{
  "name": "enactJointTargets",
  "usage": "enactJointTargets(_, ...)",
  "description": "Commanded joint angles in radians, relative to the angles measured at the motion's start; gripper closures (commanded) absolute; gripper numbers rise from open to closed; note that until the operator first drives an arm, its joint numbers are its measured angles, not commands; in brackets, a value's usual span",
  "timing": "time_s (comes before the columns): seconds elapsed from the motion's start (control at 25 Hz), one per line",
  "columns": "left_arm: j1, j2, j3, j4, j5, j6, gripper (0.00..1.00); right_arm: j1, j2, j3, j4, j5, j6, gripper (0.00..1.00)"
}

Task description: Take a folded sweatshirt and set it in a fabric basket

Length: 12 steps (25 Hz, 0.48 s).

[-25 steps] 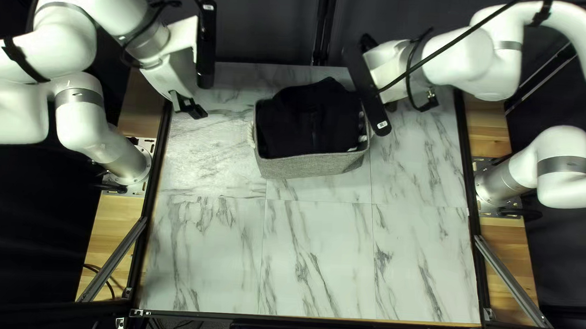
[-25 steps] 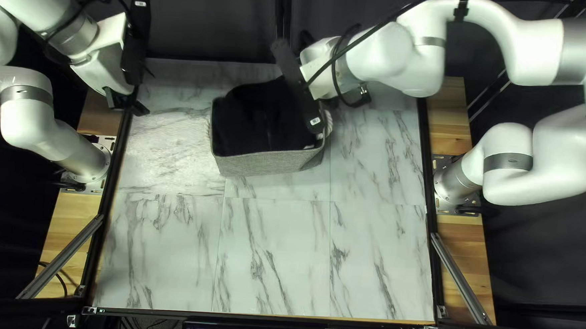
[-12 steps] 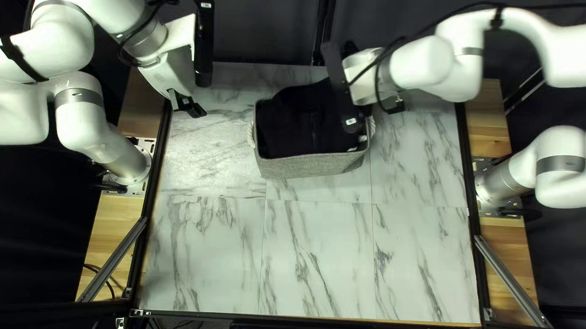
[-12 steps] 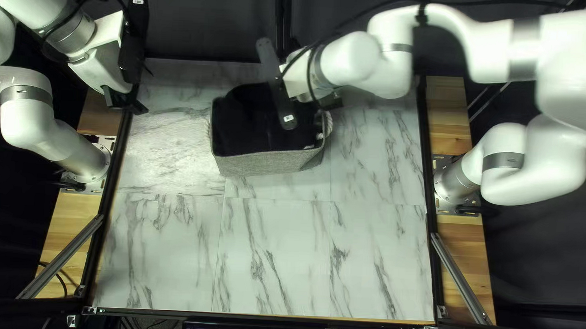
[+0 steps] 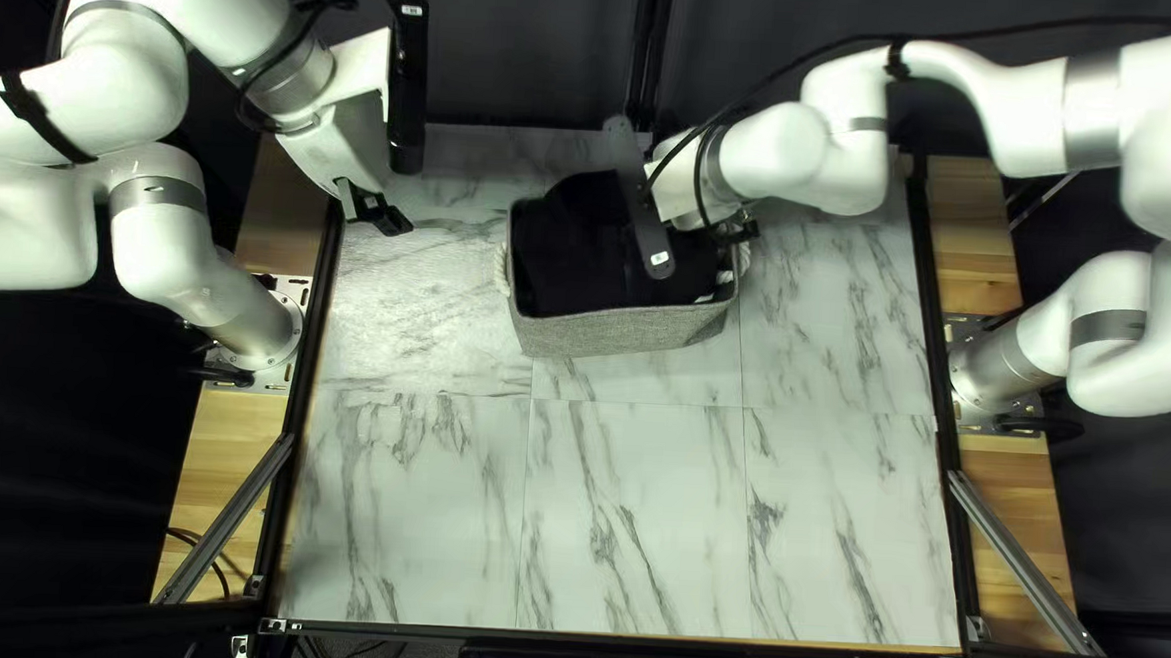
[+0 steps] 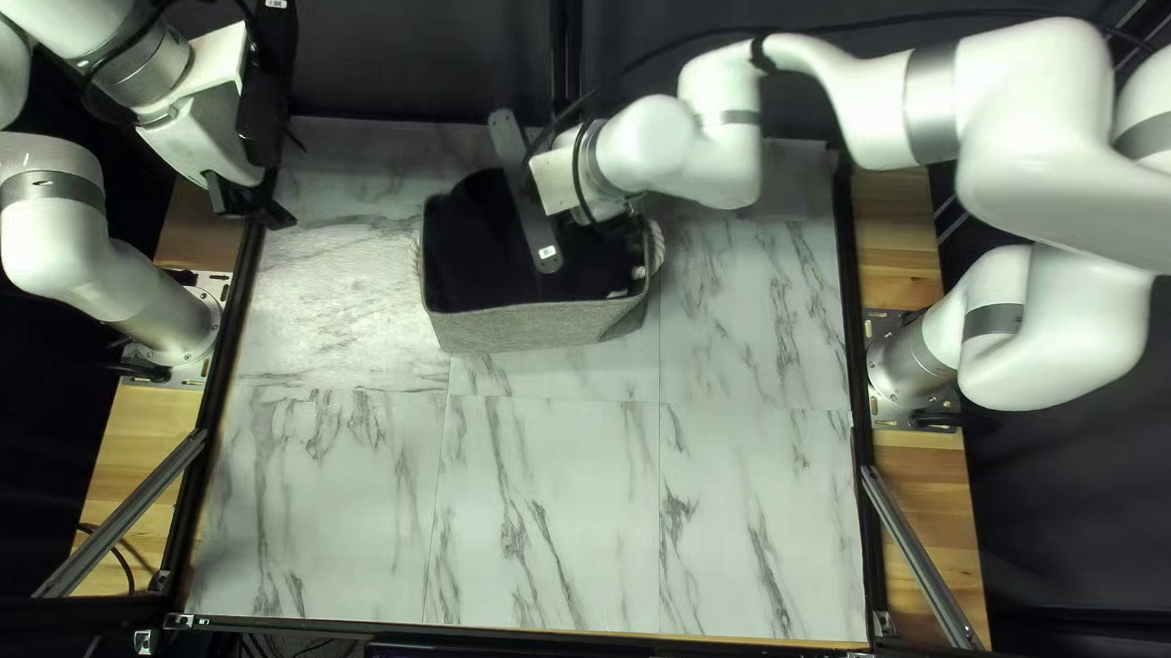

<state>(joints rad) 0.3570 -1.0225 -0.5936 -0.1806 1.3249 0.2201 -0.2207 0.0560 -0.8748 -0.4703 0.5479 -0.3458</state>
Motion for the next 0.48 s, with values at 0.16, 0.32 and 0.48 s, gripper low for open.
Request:
enactJointTargets(0.16, 0.000, 0.000, 0.000, 0.000, 0.000, 0.000, 0.00, -0.051, 0.095, 0.008, 0.185, -0.113, -0.169, 0.00)
enactJointTargets(0.32, 0.000, 0.000, 0.000, 0.000, 0.000, 0.000, 0.00, -0.072, 0.149, -0.008, 0.267, -0.166, -0.253, 0.00)
enactJointTargets(0.48, 0.000, 0.000, 0.000, 0.000, 0.000, 0.000, 0.00, -0.074, 0.144, -0.028, 0.255, -0.153, -0.231, 0.00)
